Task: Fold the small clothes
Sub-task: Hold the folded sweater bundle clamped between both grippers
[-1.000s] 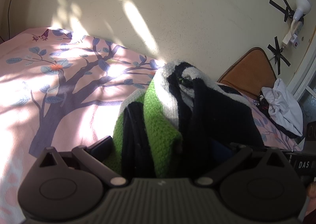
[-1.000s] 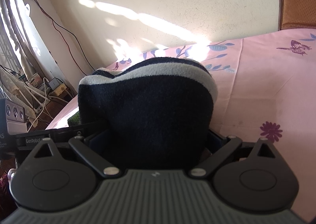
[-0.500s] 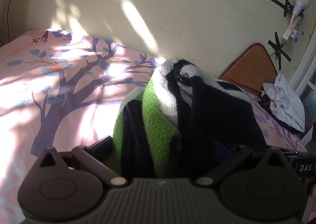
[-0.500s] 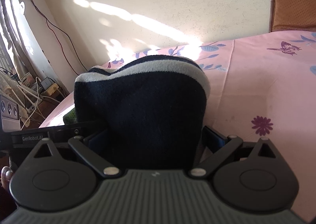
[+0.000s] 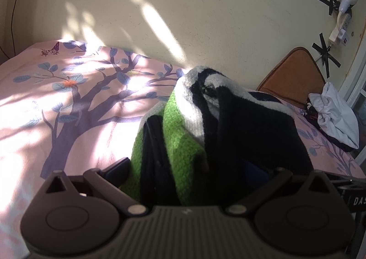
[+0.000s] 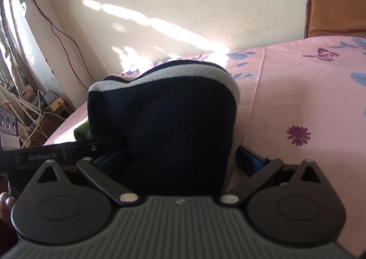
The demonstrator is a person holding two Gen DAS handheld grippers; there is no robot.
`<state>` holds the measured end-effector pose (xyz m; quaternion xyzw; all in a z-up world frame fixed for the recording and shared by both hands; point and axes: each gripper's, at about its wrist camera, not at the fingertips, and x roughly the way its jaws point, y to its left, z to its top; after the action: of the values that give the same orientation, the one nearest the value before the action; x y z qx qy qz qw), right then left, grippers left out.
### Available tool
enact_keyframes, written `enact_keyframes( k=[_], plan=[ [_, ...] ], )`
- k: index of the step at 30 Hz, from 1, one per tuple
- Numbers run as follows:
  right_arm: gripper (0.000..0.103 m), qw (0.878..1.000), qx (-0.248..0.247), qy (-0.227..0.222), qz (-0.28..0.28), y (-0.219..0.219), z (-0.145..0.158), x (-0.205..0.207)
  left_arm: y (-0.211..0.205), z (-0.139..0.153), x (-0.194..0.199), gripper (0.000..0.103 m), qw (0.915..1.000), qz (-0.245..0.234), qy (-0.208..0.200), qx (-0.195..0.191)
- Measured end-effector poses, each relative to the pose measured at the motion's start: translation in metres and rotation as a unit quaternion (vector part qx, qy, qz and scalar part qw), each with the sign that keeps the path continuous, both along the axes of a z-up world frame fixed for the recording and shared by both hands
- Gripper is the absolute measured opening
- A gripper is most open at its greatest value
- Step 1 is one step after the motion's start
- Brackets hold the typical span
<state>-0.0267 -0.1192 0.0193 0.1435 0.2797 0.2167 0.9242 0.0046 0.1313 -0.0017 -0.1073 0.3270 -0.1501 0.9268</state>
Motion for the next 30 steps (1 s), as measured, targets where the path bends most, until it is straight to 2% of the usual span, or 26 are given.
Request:
enact_keyframes(
  k=[6,20,30],
  plan=[
    [0.103,1.0,0.003,0.0,0.0,-0.001,-0.0001,-0.0003,0.0025,-0.0008,0.0016,0.103,0.9999,-0.006,0.006,-0.01],
    [0.103,1.0,0.003,-0.001,-0.001,-0.0007,0.0002,-0.0003,-0.0023,0.0014,-0.0007,0.103,0.9999,-0.005,-0.003,0.015],
    [0.103,1.0,0.002,-0.001,-0.002,0.0001,-0.0006,-0.0005,-0.0025,0.0016,-0.0011,0.103,0.9998,-0.006,-0.003,0.017]
  ],
)
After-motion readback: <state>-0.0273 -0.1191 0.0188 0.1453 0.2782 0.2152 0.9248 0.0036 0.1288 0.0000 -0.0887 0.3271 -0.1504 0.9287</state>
